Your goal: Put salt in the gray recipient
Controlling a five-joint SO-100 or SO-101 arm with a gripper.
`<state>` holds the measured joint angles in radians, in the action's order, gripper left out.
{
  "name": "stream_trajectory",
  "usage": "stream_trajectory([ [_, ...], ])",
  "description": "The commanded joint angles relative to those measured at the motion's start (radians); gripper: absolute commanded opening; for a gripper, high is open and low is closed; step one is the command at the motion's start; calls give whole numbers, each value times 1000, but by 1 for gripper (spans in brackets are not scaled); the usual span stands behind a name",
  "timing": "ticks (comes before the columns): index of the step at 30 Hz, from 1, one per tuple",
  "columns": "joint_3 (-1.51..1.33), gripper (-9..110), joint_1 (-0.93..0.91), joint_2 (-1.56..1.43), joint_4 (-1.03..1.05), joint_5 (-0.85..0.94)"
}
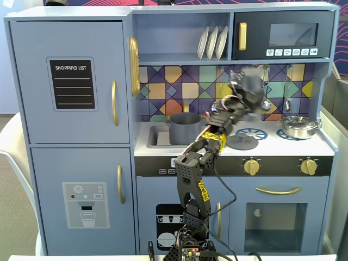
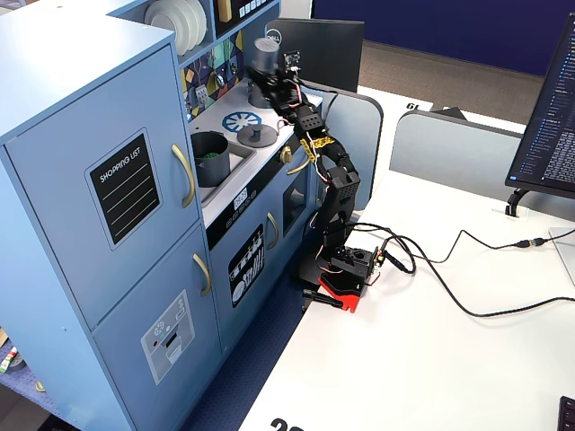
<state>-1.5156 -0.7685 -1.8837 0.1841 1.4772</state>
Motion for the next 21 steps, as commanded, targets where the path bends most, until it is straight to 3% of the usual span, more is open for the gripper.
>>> stream_trajectory([
  [1, -44, 0, -97, -35, -63, 60],
  [21, -120, 0, -132, 156, -281, -2],
])
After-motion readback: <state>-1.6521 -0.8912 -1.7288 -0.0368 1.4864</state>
